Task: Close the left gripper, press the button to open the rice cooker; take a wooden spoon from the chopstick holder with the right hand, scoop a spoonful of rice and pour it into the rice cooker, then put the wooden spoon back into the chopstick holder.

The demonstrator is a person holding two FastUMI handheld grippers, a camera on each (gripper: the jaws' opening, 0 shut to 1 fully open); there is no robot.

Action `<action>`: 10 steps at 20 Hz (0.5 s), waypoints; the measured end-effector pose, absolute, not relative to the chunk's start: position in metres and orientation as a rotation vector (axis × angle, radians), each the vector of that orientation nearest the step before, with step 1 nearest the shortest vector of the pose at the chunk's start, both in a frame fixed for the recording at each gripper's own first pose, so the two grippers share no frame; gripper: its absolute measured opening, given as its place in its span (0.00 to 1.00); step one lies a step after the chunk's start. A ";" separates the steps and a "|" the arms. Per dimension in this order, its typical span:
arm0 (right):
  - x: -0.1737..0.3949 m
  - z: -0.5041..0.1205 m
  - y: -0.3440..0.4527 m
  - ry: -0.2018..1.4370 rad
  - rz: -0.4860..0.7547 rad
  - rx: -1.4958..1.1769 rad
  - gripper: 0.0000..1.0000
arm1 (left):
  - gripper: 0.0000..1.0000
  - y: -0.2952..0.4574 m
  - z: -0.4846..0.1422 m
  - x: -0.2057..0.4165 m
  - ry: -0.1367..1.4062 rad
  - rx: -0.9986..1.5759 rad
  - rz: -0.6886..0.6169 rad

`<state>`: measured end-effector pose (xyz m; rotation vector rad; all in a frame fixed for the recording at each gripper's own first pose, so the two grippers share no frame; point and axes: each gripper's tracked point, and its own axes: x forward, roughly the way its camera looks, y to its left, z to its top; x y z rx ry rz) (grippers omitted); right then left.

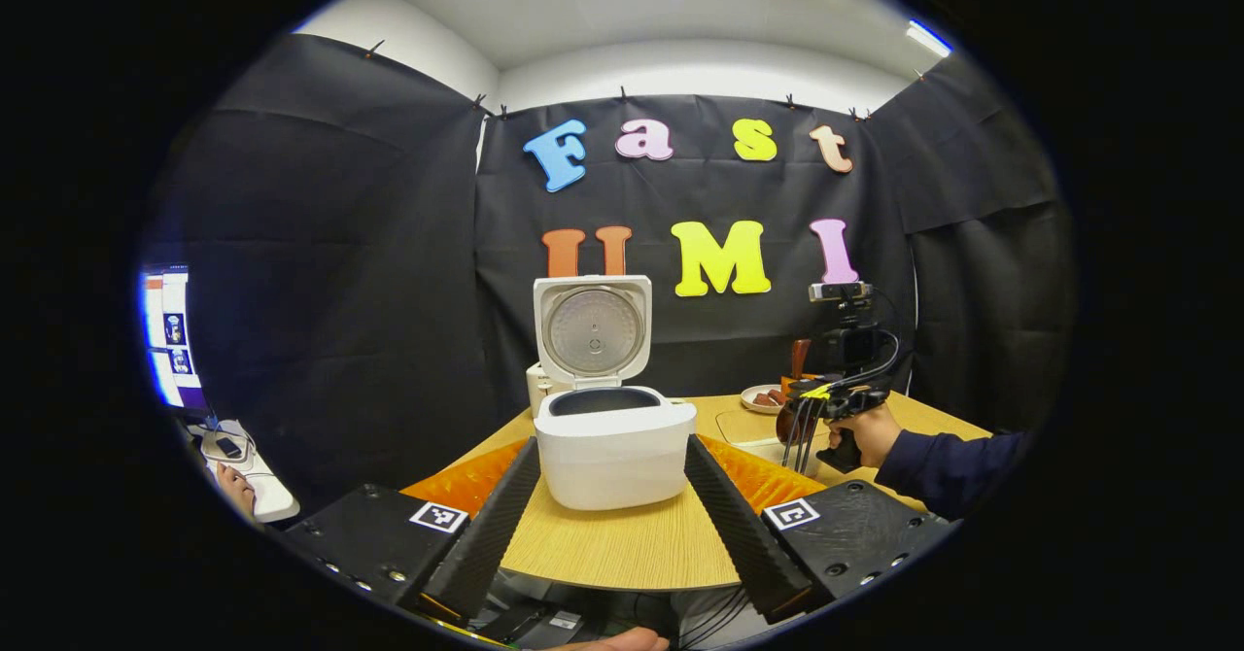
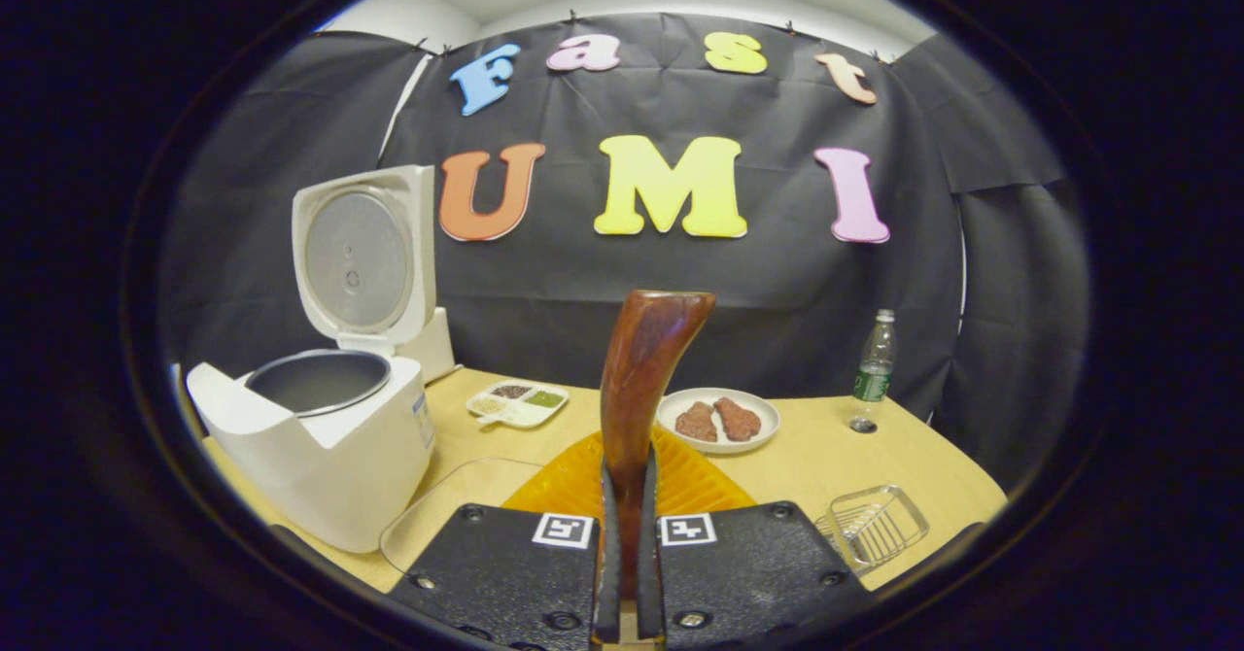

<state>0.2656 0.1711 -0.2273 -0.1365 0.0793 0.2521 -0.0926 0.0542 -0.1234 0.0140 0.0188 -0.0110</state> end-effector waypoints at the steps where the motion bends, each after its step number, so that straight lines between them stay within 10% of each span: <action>1: 0.266 -0.232 0.172 0.075 0.255 -0.172 0.12 | 0.95 0.053 -0.127 -0.092 0.025 0.014 -0.014; 10: 0.263 -0.264 0.162 0.054 0.186 -0.435 0.12 | 0.95 0.039 -0.140 -0.087 0.054 0.003 -0.045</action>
